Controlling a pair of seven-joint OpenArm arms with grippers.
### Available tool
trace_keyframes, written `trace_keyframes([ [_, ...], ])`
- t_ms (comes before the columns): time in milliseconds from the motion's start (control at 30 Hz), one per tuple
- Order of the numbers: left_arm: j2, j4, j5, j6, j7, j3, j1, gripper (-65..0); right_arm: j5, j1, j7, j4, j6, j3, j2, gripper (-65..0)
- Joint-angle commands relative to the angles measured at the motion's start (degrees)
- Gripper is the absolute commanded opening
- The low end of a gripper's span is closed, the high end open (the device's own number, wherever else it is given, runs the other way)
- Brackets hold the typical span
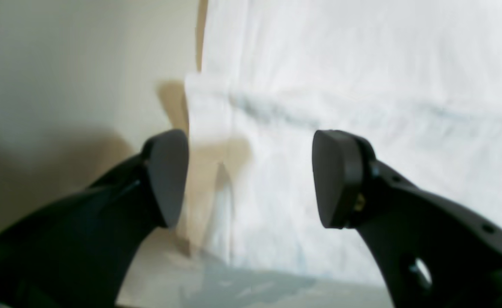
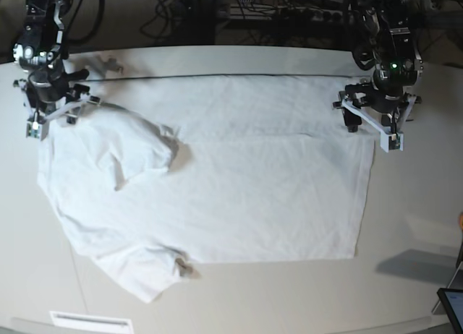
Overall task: Fold the T-shirt properly
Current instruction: 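Release the shirt and move both grippers outward along its sides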
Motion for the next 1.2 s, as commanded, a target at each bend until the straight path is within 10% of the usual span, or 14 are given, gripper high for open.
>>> trace_keyframes([
  [0,-0.6,1.0,0.0,0.2,-0.9,-0.4,-0.9,-22.3,-0.2,1.3,1.4,1.2,0.1,1.6,0.5,-35.8],
  [500,-5.1,-8.5,0.0,-0.1,-0.9,-3.0,-15.5,-21.8,-0.2,29.1,-3.7,-14.4,16.4,4.7,2.3,-35.1],
  [800,-9.6,-25.5,0.3,-8.7,-1.7,-3.4,-26.3,-21.7,0.0,47.9,-1.9,-39.9,28.5,5.0,5.4,-35.1],
  [1167,-11.9,-40.3,1.2,-10.7,-9.0,-3.0,-32.9,-21.7,-0.2,63.3,8.8,-71.0,30.0,4.4,10.4,-30.9],
])
